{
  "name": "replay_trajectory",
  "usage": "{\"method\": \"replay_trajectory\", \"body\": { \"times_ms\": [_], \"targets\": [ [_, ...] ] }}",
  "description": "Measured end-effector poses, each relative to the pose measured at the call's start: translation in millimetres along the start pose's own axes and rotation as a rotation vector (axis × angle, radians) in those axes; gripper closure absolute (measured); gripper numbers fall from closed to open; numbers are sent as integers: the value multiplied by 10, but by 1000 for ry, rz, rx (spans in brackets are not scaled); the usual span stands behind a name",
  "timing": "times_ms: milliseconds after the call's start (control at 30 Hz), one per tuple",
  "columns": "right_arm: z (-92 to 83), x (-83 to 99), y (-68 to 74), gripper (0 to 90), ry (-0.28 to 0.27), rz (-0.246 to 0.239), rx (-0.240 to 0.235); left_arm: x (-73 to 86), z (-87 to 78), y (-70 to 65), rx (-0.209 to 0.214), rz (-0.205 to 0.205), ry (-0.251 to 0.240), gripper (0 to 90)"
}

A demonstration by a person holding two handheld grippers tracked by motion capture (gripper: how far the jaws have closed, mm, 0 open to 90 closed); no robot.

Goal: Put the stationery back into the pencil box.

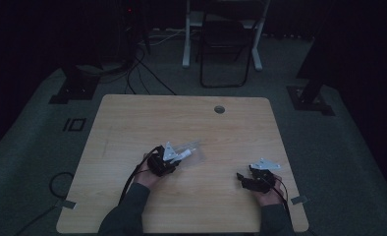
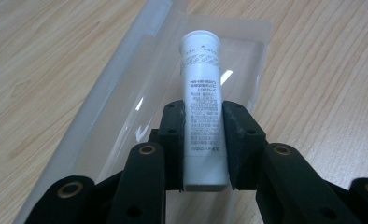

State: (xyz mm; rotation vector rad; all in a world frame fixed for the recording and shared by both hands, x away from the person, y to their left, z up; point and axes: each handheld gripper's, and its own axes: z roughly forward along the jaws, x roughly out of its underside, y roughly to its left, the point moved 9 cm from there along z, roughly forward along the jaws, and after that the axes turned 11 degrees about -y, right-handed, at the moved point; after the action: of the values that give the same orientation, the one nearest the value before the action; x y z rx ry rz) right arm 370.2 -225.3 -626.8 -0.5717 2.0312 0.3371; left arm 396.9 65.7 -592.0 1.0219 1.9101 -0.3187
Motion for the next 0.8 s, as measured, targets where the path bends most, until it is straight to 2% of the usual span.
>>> {"method": "replay_trajectory", "body": {
  "times_ms": [433,500,800],
  "targets": [
    [-2,1,0,338,0,1,0,84,46,48,-32,6,32,705],
    [-2,1,0,338,0,1,0,83,38,46,-28,-3,24,689],
    [-4,2,-1,338,0,1,0,51,-63,-5,-35,15,3,616]
  ]
}}
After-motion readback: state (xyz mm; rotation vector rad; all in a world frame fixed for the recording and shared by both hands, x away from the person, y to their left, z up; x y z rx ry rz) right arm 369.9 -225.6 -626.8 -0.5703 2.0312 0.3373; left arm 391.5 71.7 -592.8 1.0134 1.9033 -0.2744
